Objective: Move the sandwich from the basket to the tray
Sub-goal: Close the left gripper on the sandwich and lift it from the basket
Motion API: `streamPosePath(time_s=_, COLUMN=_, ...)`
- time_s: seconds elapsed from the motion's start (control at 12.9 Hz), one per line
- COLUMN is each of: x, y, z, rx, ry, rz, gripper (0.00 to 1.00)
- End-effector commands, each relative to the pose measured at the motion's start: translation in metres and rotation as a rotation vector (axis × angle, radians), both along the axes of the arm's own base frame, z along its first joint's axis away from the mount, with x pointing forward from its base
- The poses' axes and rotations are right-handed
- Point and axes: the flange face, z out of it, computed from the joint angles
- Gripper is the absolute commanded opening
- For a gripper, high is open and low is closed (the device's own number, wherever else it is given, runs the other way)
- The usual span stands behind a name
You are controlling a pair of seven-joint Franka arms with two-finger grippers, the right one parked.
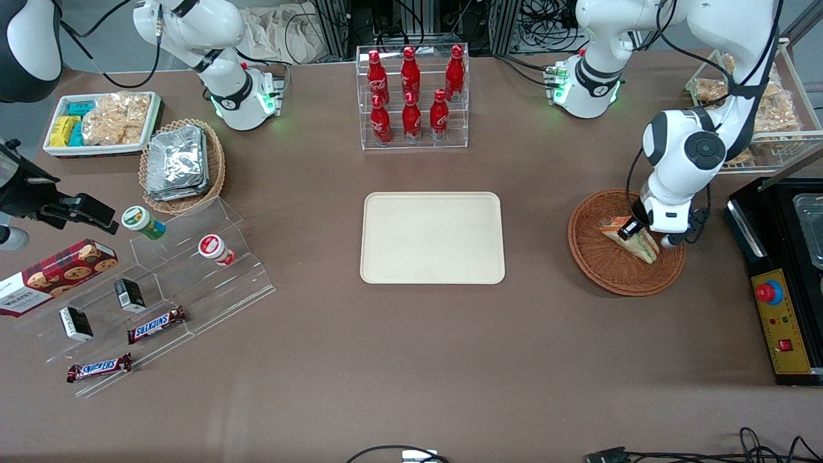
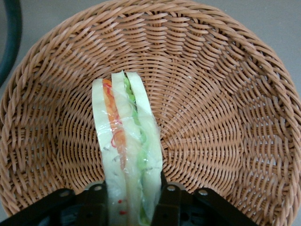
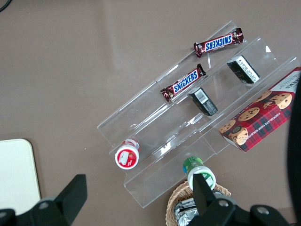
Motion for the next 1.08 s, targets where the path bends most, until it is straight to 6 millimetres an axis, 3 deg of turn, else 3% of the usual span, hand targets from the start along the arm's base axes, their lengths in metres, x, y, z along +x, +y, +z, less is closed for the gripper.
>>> streamPosePath(time_s=0.0, x=0.001, y=0.003, z=0.025, rx=0.016, ry=-0.012, rz=-0.055, gripper=0.23)
streamPosePath(time_s=0.62, x=0.052, y=0.004, z=0.162, rx=0.053, ry=0.136, rz=-0.404, gripper=0.2)
streamPosePath(time_s=0.77, x=0.062, y=-0.019, z=0.189, rx=0.051, ry=0.129, rz=-0.518, gripper=0.2)
streamPosePath(time_s=1.01, x=0.065, y=-0.065, z=0.206, rx=0.049, ry=0.105, rz=-0.62, gripper=0.2)
